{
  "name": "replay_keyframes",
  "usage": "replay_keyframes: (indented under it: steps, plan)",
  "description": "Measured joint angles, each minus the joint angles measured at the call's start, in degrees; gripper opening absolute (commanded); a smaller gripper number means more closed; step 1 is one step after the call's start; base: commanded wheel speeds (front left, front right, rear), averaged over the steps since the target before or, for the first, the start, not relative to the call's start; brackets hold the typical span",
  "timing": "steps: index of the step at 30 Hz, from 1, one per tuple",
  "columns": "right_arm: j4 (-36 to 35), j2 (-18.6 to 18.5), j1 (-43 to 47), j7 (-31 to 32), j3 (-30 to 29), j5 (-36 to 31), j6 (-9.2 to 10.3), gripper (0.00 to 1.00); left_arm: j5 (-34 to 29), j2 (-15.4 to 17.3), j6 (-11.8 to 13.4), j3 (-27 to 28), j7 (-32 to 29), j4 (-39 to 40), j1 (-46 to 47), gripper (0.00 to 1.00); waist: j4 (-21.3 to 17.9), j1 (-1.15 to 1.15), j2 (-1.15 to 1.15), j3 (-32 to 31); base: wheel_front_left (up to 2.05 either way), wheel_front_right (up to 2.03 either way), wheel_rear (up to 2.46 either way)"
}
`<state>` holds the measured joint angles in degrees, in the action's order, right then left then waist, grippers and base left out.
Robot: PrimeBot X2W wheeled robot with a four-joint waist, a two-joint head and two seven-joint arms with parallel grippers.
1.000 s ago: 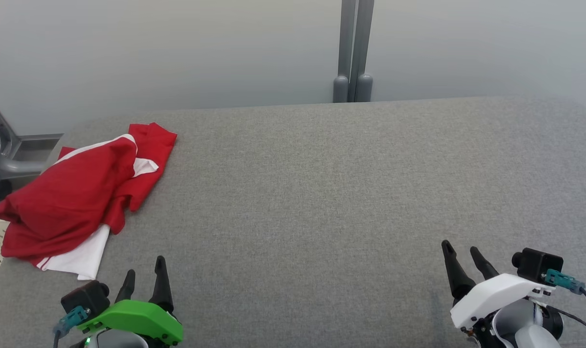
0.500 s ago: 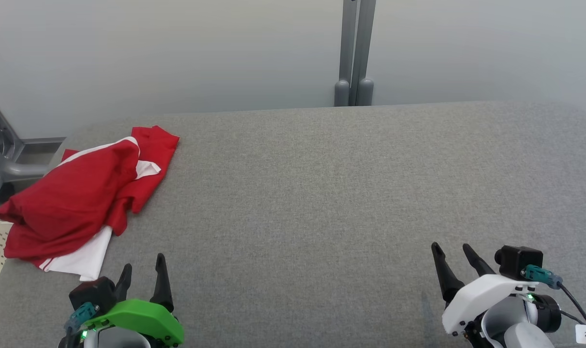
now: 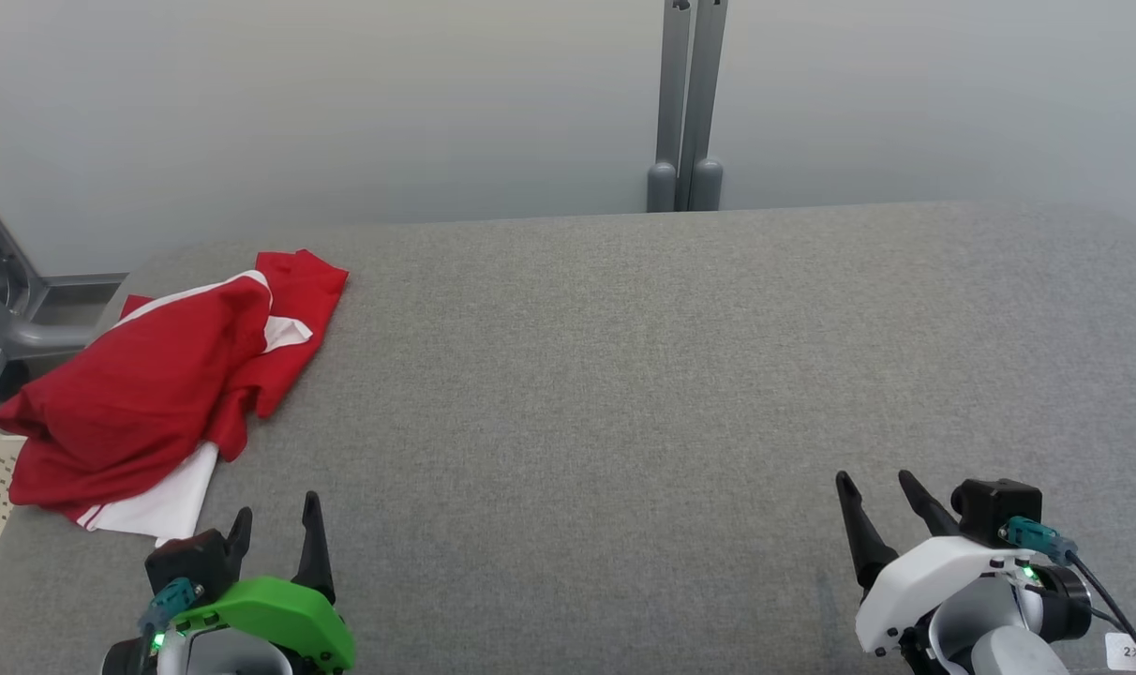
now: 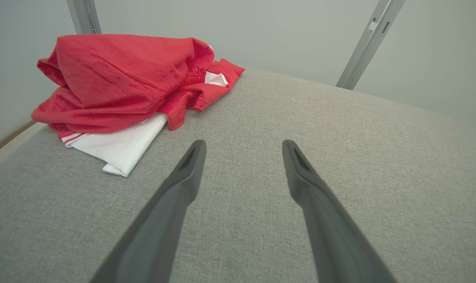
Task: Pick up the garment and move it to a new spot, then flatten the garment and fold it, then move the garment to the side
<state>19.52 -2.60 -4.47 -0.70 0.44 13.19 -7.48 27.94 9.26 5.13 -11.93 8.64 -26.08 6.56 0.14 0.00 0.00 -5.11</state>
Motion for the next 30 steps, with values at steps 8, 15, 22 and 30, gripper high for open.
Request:
replay_keyframes:
  steps: [8, 15, 22, 30]
  plan:
    - [0.9, 0.0, -0.6, -1.8, 0.2, -3.0, 0.00, 1.00, -2.1, 0.5, 1.0, -0.1, -1.0, 0.4, -0.1, 1.00, -0.1, 0.00, 0.00, -0.3, 0.00, 0.00, 0.00]
    - [1.4, -0.1, -1.1, -4.3, 0.9, -6.4, 0.00, 1.00, -4.6, 1.0, 1.9, -0.8, -1.0, 1.1, -0.8, 1.00, -0.2, 0.00, 0.00, -0.6, 0.00, 0.00, 0.00]
    - [2.1, -0.1, -1.7, -5.5, 1.3, -9.3, 0.00, 1.00, -6.8, 1.3, 2.5, -1.4, -0.7, 1.4, -1.0, 1.00, -0.2, 0.00, 0.00, -0.9, 0.00, 0.00, 0.00]
    - [3.1, -0.2, -1.8, -6.5, 1.6, -12.1, -0.01, 1.00, -9.0, 2.0, 3.2, -1.8, 0.0, 1.1, -1.1, 1.00, -0.3, 0.00, 0.00, -1.4, 0.00, 0.00, 0.00]
